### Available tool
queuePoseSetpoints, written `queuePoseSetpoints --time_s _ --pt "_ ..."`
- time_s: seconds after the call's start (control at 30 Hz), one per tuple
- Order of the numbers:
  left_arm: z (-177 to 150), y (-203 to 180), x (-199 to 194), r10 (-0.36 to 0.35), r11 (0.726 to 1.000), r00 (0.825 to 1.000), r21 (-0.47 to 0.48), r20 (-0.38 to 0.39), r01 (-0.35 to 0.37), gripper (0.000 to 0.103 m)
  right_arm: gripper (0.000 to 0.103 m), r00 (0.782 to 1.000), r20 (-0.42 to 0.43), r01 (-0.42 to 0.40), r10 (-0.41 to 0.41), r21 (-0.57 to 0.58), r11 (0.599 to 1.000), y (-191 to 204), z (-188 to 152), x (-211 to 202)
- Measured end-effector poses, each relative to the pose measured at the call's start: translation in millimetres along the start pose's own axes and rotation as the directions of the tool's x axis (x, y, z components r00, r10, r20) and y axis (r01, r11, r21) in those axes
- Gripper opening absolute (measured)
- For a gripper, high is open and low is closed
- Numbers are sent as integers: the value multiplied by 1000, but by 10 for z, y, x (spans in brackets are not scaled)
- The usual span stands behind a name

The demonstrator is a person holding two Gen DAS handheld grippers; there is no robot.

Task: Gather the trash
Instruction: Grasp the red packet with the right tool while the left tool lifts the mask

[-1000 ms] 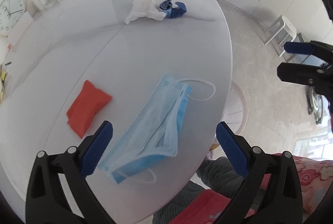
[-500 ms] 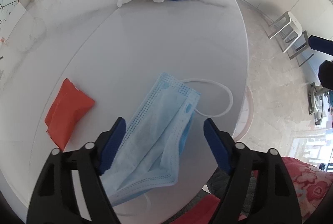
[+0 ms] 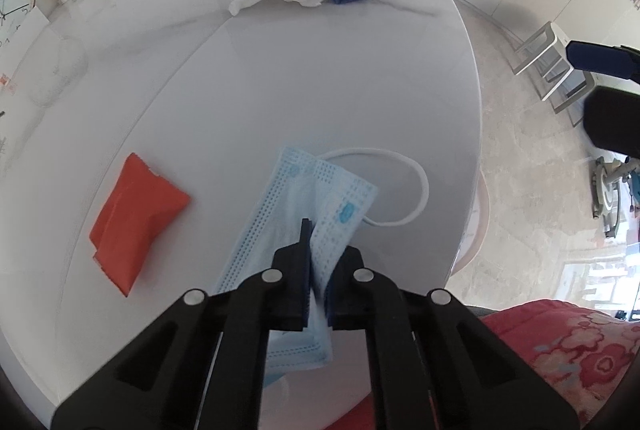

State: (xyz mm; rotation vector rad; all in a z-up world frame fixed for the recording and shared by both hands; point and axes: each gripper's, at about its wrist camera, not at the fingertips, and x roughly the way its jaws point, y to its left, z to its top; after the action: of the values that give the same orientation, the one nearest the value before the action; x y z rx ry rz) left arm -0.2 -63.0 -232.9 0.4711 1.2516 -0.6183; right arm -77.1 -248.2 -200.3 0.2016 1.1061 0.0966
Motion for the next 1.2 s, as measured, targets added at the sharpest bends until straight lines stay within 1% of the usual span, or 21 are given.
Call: queuePoseSetpoints --time_s 0.13,0.2,0.37,0.5,0.57,0.63,0.7,0.77,0.8,0.83,0.9,0.93,1.03,1.07,1.13,1.2 --pt "-25 212 -248 -6 999 999 -33 47 8 5 101 1000 -13 -14 13 -36 999 169 115 96" --pt "-51 365 -410 -10 998 997 -66 76 15 5 101 1000 -21 -25 24 -53 998 276 173 160" --pt "-186 808 -742 18 987 992 -161 122 2 5 101 997 -53 -66 60 -124 990 682 361 403" --pt "-358 1211 -909 45 971 990 -239 133 -12 5 101 993 -85 -90 76 -185 979 1047 472 623" --pt "-485 1485 -970 62 961 989 -275 133 -23 5 101 991 -104 -106 85 -213 971 1223 520 728" --pt "-561 1692 -1004 76 952 988 -303 131 -34 5 101 988 -123 -123 95 -247 961 1397 571 835" --pt "-653 1884 -1015 84 944 989 -327 124 -39 5 101 983 -151 -147 105 -307 940 1576 628 958" --pt "-727 2034 -1006 89 940 989 -339 116 -45 5 100 975 -190 -183 115 -394 901 1750 666 1083" --pt "-755 2081 -1008 89 938 990 -343 114 -45 5 100 971 -210 -201 116 -452 869 1840 681 1143" --pt "-779 2157 -996 85 937 990 -346 109 -42 5 100 968 -231 -212 103 -522 826 1940 694 1214" --pt "-784 2207 -961 83 936 990 -351 111 -39 5 100 962 -262 -232 83 -614 754 2056 706 1307" --pt "-778 2223 -944 77 936 991 -352 111 -34 5 100 958 -278 -243 67 -666 706 2124 712 1362" --pt "-715 2243 -858 57 937 992 -350 113 -14 5 100 949 -313 -267 27 -758 595 2233 708 1471" --pt "-710 2254 -839 52 936 992 -351 114 -8 5 97 946 -325 -276 11 -787 552 2270 708 1511" --pt "-703 2262 -798 38 935 993 -354 113 5 5 92 935 -355 -303 -15 -818 490 2324 710 1583" --pt "-706 2247 -770 30 934 993 -358 111 12 5 88 926 -376 -325 -30 -836 441 2360 703 1642"
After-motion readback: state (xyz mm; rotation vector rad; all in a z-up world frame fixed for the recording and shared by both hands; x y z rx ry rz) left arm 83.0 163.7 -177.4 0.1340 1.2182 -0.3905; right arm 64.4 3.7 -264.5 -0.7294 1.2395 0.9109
